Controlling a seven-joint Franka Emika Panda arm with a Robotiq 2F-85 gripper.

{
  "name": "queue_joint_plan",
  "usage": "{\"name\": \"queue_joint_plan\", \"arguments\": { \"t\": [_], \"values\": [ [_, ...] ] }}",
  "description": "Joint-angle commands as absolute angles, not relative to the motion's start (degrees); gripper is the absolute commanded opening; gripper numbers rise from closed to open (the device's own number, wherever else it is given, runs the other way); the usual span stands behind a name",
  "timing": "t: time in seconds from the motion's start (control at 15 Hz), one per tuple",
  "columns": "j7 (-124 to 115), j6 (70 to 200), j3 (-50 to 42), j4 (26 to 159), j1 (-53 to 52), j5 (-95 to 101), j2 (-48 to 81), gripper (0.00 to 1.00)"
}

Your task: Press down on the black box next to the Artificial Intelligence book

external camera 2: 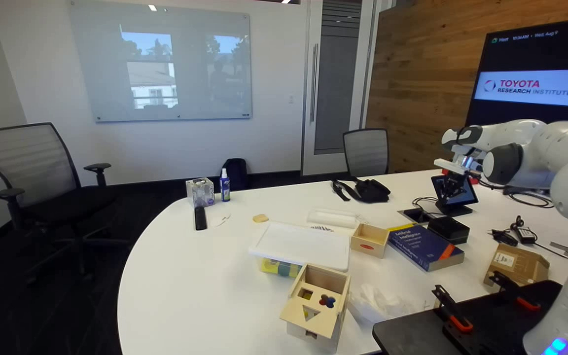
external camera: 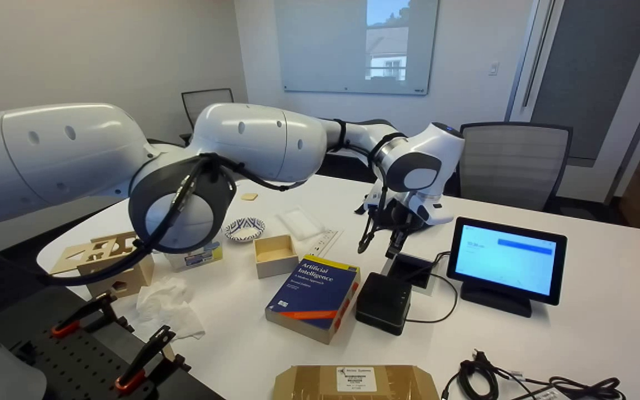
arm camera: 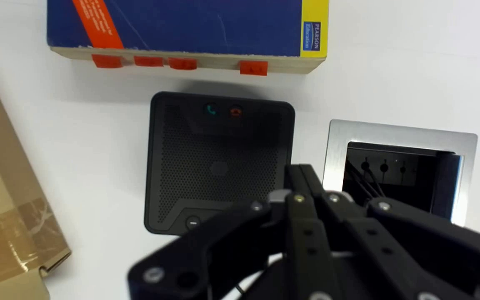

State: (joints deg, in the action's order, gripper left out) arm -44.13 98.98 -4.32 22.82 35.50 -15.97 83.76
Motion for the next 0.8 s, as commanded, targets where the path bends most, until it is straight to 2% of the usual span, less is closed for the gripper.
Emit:
{"name": "queue_joint_plan", "arguments": {
  "t": [0.0,0.07,0.13,0.6,0.73],
  "values": [
    [-44.2,94.7,-2.7,18.9,36.0,-14.4,84.4,0.28],
    [-44.1,94.8,-2.5,19.8,35.9,-14.2,83.8,0.26],
    [-43.7,96.1,-2.3,22.8,35.8,-14.0,82.2,0.42],
    [-43.8,95.6,-2.3,22.3,35.7,-13.1,82.5,0.95],
    [-43.8,95.7,-2.4,22.3,35.6,-12.9,82.6,1.0]
  ]
}}
